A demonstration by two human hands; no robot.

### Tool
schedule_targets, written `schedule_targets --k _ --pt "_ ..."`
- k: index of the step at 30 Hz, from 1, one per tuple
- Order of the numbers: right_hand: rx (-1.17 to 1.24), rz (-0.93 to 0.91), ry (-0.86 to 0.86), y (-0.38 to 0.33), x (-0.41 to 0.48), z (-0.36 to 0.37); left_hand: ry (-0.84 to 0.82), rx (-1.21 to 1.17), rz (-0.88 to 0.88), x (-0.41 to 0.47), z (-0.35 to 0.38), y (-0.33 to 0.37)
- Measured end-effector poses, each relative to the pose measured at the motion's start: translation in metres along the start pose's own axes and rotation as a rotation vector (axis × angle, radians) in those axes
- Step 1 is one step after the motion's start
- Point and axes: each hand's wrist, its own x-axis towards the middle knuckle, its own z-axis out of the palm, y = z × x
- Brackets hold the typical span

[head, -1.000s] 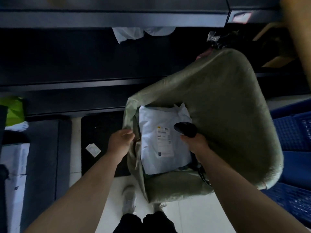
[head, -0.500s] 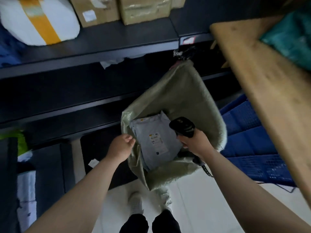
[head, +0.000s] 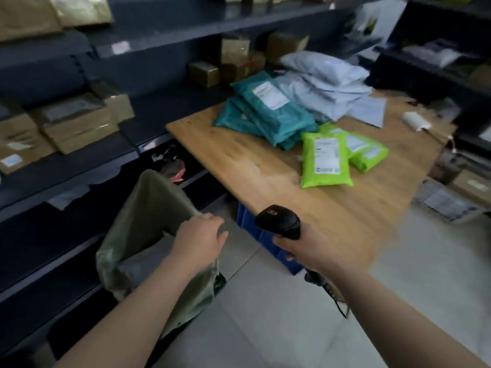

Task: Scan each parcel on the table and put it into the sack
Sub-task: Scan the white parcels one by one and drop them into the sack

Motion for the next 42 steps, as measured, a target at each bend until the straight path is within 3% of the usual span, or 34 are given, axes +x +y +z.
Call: schedule_targets --k 6,14,24,35,42 --pt "0.032 -0.084 0.068 0.06 -0.013 -0.124 0.038 0.08 0.122 0.037 0.003 0.147" --pt "-0.005 -0.094 0.162 0.112 0.012 -0.267 0.075 0.168 0.119 0.102 0.009 0.286" --pt "0.066 -0.145 0.217 0.143 0.122 -0.413 0.125 0.179 0.129 0.257 0.021 0.373" --pt "0.195 -0.077 0.231 0.149 0.277 -0.569 0.106 0.098 0.052 0.433 0.018 0.447" --pt "0.209 -0.086 0.176 0.153 0.394 -0.633 0.096 0.013 -0.09 0.529 0.041 0.491"
